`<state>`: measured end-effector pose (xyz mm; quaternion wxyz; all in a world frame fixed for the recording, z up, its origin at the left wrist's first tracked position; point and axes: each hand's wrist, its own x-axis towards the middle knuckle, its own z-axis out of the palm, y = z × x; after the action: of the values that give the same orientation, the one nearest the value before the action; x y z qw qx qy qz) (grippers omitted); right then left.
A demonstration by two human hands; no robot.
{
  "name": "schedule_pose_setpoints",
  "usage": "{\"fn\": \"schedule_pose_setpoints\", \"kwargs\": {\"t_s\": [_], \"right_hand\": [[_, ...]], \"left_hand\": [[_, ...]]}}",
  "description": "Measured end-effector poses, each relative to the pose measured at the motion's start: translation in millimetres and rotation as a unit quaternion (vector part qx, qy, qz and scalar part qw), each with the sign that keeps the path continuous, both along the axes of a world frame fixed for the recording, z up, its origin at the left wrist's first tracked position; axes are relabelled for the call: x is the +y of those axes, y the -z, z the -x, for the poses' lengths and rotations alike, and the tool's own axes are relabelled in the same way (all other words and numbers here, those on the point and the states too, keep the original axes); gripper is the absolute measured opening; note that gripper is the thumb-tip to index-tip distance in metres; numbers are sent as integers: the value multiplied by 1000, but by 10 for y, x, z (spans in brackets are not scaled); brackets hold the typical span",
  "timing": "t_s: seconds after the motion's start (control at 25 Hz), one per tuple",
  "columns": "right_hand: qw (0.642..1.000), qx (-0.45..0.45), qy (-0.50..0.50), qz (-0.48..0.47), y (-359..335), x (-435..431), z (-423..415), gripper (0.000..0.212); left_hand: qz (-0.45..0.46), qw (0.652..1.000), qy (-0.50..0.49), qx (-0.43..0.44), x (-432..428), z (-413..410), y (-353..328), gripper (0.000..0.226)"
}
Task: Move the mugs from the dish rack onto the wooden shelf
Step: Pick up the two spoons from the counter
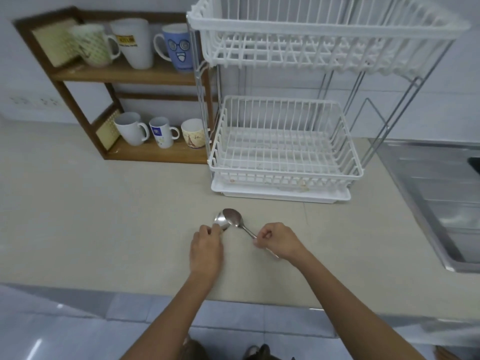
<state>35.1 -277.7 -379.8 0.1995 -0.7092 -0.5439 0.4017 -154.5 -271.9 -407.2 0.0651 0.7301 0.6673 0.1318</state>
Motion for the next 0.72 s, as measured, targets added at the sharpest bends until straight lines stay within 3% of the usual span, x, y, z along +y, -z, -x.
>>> {"fn": "schedule_pose_setpoints", "kwargs": {"t_s": [0.16,0.28,0.32,0.4,0.48,0.52,0.6,0.72], "right_hand": [[995,98,1,-13,-157,3,-2,13],[977,207,21,-38,-394,75,-31,13],[970,234,33,-59,-497,144,-63,12],[952,276,70,-109,-727,355,-160,10],[939,289,116,-144,-953,634,-286,10],[938,282,134,-150,-1049,786,-346,10],[948,245,147,-138,-1179,1094,-434,9],[970,173,141,-95,-1135,1532,-512,8]], "left_hand": [[82,987,-73,-121,88,12,-103,20],[190,948,-101,-233,175,81,-334,13],[231,915,-105,-314,217,102,-463,7],[292,809,-101,-501,373,125,-819,8],[288,737,-76,-607,653,49,-1177,4],[271,727,-68,-627,828,-38,-1338,3],[230,743,-80,-624,1194,-300,-1571,4],[248,734,-137,-617,1726,-758,-1570,13]]}}
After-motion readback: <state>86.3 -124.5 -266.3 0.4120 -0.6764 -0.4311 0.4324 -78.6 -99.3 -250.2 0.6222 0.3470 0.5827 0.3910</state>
